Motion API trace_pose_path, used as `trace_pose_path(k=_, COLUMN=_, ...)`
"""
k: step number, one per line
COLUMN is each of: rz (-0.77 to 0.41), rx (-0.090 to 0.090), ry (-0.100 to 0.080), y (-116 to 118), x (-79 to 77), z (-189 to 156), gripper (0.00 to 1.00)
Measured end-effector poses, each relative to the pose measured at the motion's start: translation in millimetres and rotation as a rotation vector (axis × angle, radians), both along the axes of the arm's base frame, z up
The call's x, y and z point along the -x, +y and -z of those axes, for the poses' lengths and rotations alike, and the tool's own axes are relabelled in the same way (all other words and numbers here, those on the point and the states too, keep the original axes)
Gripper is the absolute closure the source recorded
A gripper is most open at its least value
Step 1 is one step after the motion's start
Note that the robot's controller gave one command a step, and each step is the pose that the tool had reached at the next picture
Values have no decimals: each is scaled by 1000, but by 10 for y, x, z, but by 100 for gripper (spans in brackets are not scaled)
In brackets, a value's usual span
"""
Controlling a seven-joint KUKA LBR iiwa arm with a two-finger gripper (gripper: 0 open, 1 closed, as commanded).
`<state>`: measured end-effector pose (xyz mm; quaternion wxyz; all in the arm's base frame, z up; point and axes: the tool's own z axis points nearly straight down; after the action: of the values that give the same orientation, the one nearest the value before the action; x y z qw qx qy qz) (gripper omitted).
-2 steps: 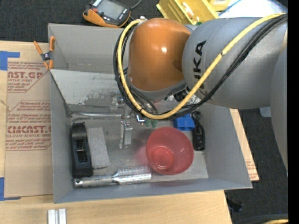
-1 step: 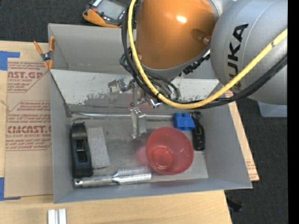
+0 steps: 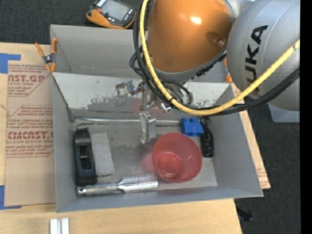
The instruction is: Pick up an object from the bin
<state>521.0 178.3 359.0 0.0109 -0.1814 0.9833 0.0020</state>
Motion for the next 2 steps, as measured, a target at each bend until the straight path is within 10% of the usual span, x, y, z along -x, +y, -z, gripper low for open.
trace_pose_path(k=1, rz=30, rx=4, ry=15, y=-34, x=4, z=384, gripper=0)
trace_pose_path(k=2, rz=-47, rx=3, ry=5, y=-99, x=-381, z=1417, gripper=0)
